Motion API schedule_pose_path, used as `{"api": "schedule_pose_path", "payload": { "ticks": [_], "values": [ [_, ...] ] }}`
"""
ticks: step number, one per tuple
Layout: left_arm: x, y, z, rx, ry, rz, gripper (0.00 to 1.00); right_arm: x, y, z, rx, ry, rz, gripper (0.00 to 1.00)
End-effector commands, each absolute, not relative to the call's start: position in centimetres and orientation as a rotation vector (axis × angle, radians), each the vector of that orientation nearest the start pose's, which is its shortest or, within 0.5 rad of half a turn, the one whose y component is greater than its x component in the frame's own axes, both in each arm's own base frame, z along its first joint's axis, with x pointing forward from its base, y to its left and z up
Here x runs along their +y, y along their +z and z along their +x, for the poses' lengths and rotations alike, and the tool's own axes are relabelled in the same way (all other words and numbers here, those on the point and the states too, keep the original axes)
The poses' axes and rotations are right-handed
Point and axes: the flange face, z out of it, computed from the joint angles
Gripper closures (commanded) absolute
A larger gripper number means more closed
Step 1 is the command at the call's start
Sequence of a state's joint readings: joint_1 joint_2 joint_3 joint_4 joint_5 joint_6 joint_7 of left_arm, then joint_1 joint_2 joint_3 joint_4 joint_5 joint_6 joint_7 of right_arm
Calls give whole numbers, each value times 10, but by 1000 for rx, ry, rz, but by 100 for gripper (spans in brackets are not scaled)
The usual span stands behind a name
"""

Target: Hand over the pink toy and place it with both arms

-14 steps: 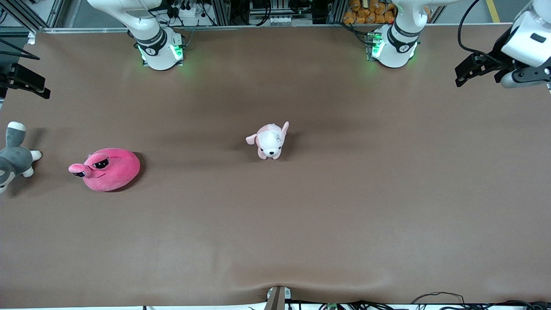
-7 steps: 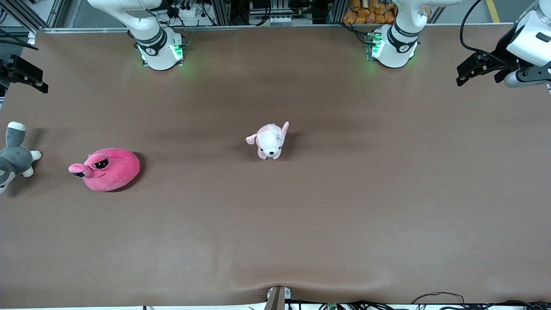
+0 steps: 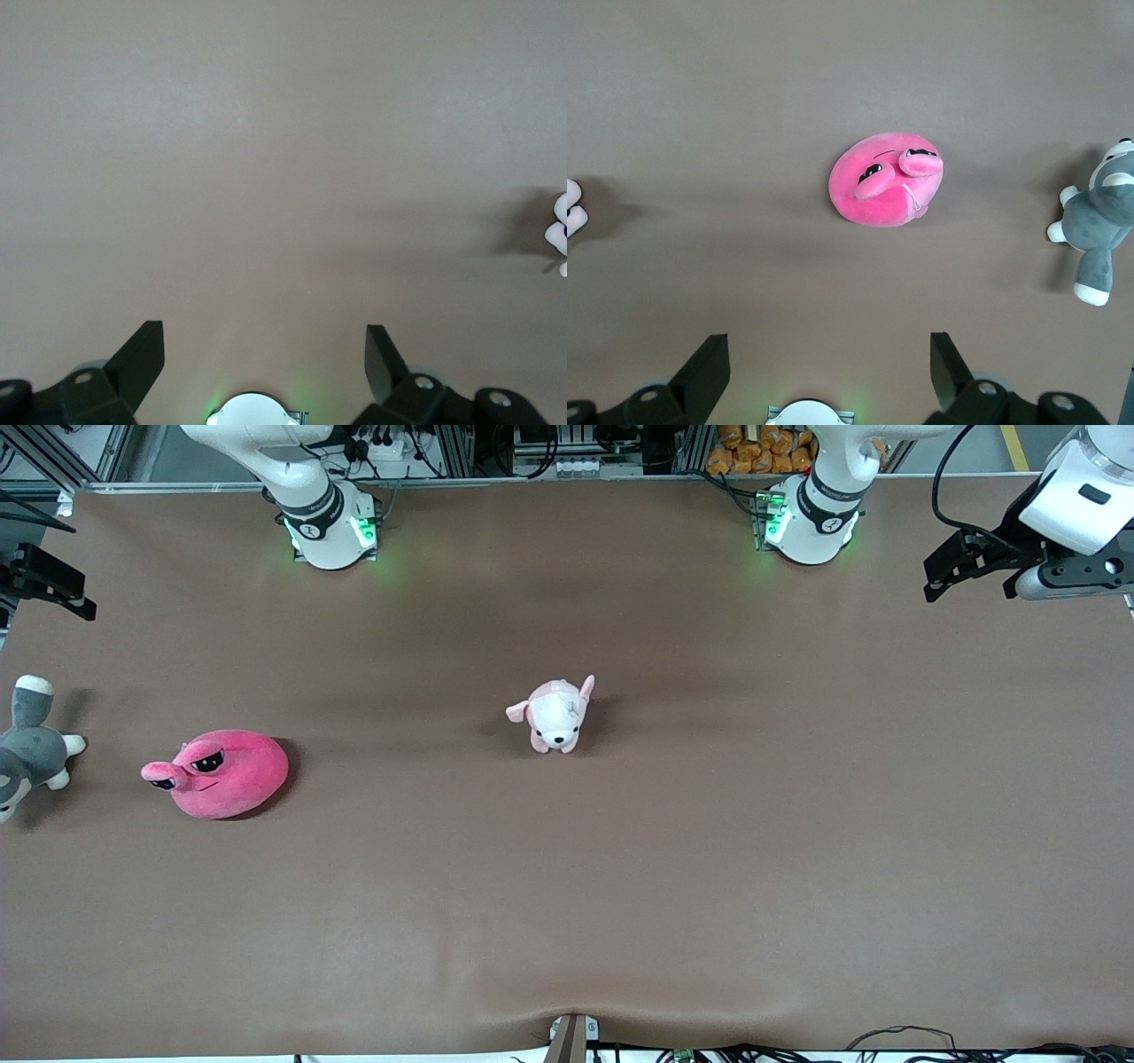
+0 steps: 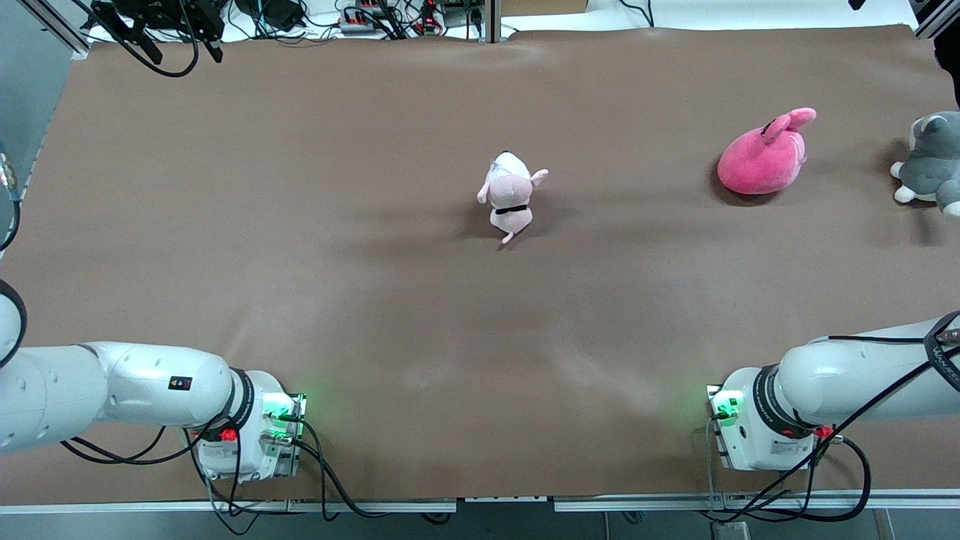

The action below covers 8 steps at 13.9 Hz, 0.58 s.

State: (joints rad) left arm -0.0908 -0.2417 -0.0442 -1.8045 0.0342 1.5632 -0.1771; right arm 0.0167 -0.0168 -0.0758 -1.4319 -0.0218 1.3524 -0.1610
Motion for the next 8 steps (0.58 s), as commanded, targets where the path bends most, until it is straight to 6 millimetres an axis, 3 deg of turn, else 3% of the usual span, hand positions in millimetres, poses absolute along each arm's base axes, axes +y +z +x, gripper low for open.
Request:
{"api": "schedule_pose_path", "payload": {
  "ticks": [1,4,8],
  "values": [
    [-63,642,477,-26,-22,-3105,0,-36,681,517,-168,88,-3137,0],
    [-65,646,495,-26,-27,-3106,0,-36,681,517,-168,90,-3137,0],
    [-65,643,494,-27,10,-3098,0,-36,680,517,-168,95,-3135,0]
  ]
}}
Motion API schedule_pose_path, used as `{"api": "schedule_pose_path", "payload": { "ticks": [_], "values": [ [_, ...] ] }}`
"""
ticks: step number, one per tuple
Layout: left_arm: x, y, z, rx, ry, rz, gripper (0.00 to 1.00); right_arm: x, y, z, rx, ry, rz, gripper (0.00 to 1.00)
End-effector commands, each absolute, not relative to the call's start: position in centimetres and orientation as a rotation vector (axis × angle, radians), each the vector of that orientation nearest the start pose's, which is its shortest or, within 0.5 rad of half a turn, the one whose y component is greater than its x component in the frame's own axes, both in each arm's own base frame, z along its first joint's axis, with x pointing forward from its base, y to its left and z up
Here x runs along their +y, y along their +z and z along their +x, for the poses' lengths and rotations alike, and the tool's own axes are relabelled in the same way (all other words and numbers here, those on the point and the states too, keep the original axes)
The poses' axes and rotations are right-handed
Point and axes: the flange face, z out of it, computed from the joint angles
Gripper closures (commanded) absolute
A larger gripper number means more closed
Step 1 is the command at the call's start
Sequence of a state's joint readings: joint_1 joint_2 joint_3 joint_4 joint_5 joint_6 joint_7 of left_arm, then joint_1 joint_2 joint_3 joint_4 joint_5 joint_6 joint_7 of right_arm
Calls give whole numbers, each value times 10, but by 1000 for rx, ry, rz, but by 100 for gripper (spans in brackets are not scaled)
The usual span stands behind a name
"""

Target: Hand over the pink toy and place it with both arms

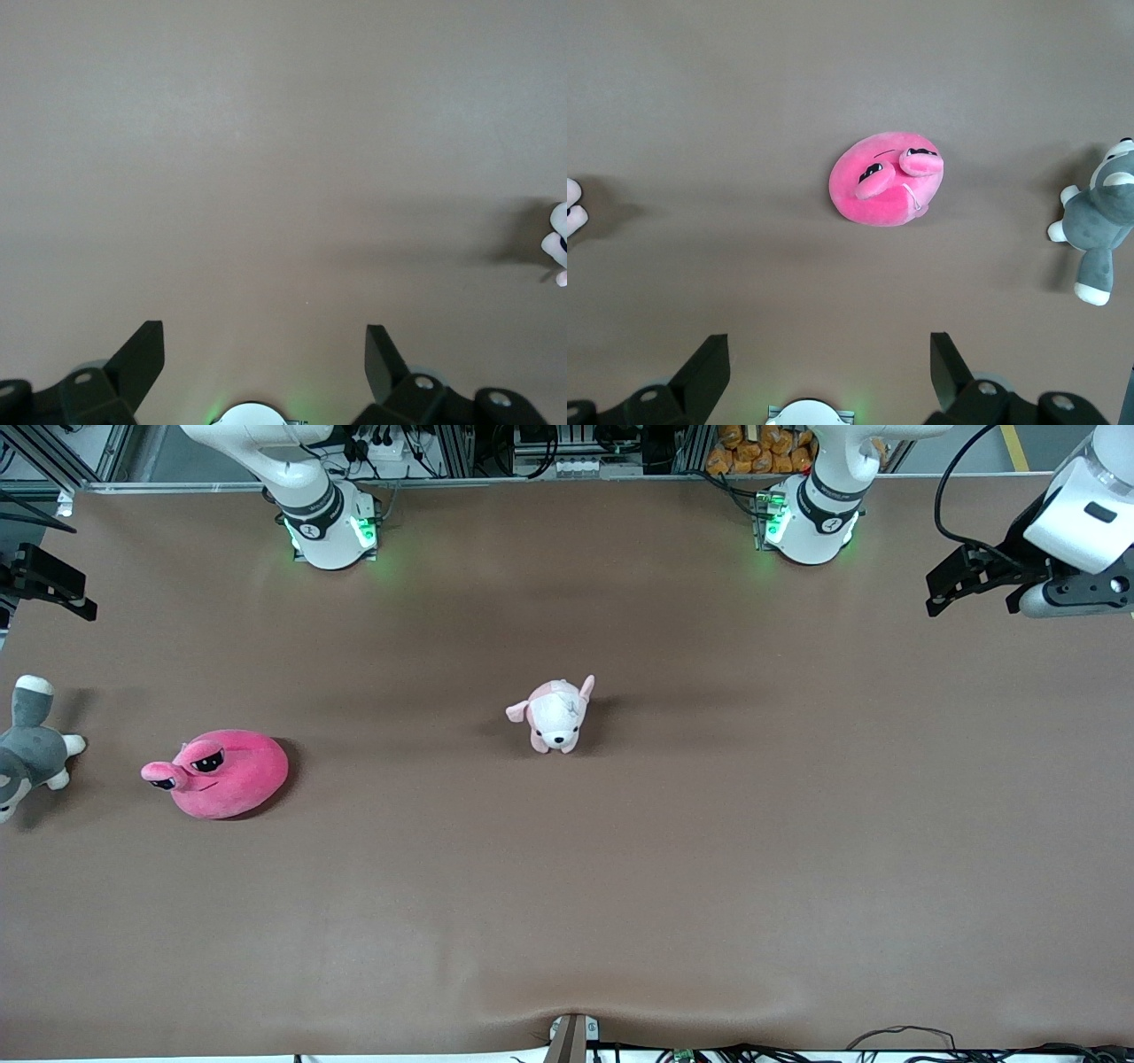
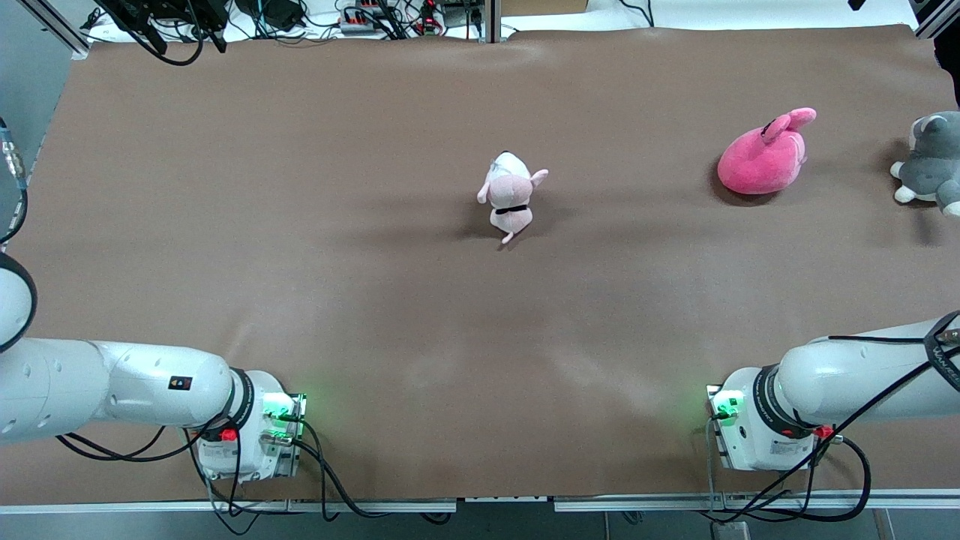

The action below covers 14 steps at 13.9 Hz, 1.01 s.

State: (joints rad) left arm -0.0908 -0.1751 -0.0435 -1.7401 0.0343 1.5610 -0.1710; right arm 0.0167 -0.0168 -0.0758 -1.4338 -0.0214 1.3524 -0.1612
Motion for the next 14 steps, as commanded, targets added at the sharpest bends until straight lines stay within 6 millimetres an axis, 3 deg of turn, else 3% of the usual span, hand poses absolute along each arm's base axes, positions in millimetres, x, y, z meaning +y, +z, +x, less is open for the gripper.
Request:
{"api": "schedule_pose_path", "payload": {
  "ticks": [1,14],
  "values": [
    [-69,644,493,-17,7,-3095,0,-37,680,517,-166,95,-3135,0],
    [-46,645,504,-72,-1,-3075,0,-48,679,516,-130,101,-3134,0]
  ]
}}
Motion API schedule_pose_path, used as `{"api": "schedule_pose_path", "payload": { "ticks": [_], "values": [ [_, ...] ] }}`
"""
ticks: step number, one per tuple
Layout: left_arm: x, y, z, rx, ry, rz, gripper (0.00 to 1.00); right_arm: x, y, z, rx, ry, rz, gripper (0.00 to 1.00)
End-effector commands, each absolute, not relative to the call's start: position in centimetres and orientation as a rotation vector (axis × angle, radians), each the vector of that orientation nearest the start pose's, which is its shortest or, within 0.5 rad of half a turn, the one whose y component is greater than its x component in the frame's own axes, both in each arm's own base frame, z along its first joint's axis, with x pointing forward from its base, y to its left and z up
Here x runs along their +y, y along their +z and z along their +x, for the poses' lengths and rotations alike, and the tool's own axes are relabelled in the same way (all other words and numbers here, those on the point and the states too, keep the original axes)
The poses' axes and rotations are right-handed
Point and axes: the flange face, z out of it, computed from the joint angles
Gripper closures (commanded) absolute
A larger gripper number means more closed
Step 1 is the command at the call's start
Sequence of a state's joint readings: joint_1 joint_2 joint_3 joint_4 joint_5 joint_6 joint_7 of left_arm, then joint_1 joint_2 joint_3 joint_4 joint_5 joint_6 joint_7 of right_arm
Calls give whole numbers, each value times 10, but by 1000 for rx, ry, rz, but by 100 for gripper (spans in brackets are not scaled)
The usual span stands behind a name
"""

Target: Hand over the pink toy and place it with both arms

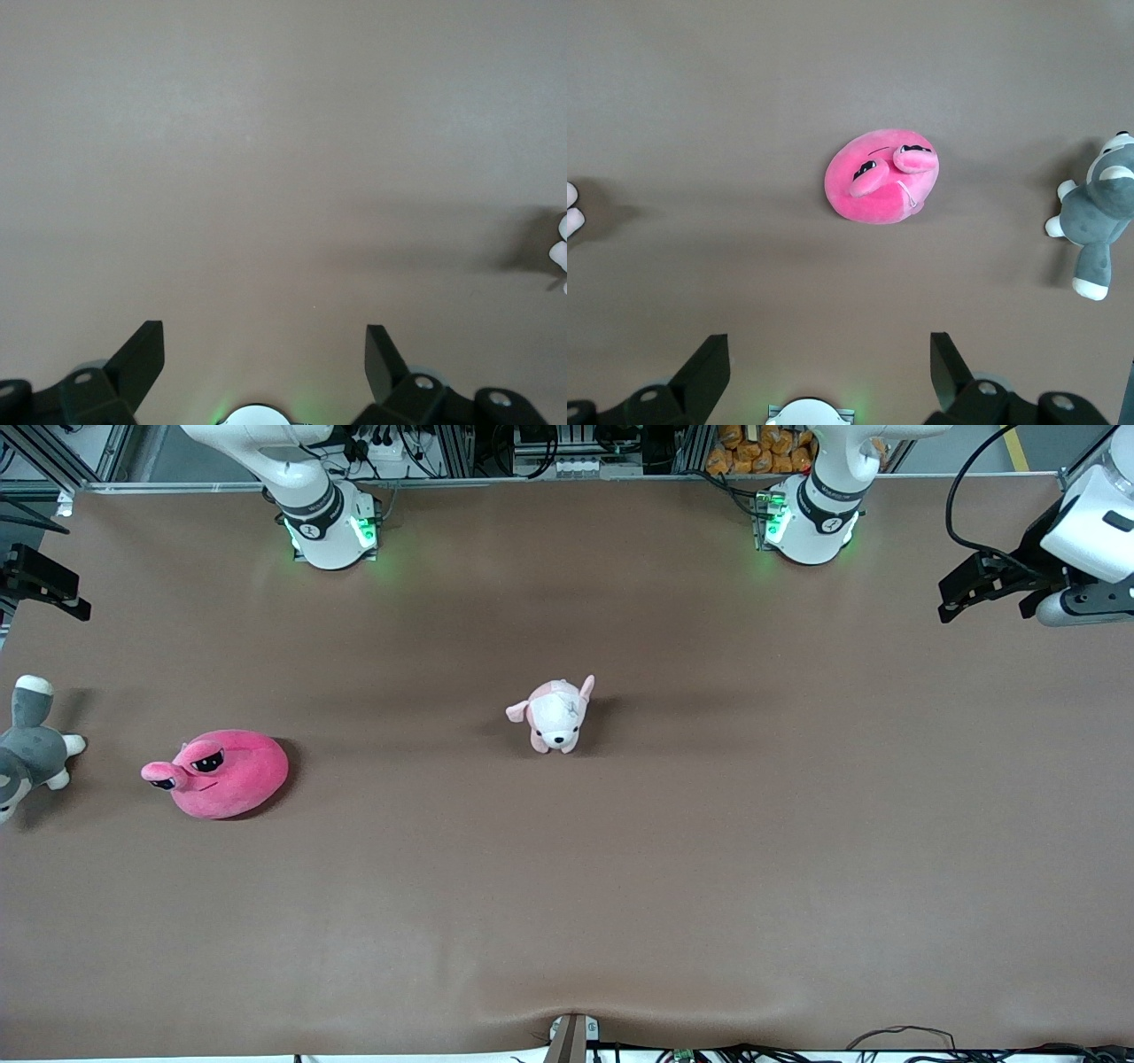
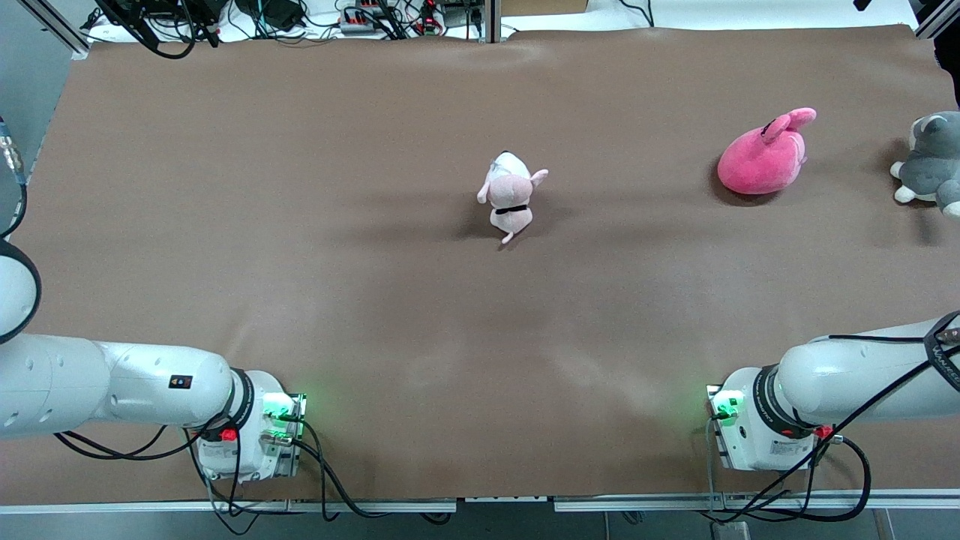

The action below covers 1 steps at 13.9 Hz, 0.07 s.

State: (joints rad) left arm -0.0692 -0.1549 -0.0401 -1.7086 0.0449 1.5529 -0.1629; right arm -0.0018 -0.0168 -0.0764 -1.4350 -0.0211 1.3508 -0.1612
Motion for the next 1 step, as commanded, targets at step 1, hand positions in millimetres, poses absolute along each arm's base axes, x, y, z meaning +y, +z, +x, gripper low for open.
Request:
{"api": "schedule_pose_path", "payload": {
  "ticks": [1],
  "values": [
    [-43,642,506,-81,9,-3074,0,-48,679,516,-130,104,-3133,0]
  ]
}}
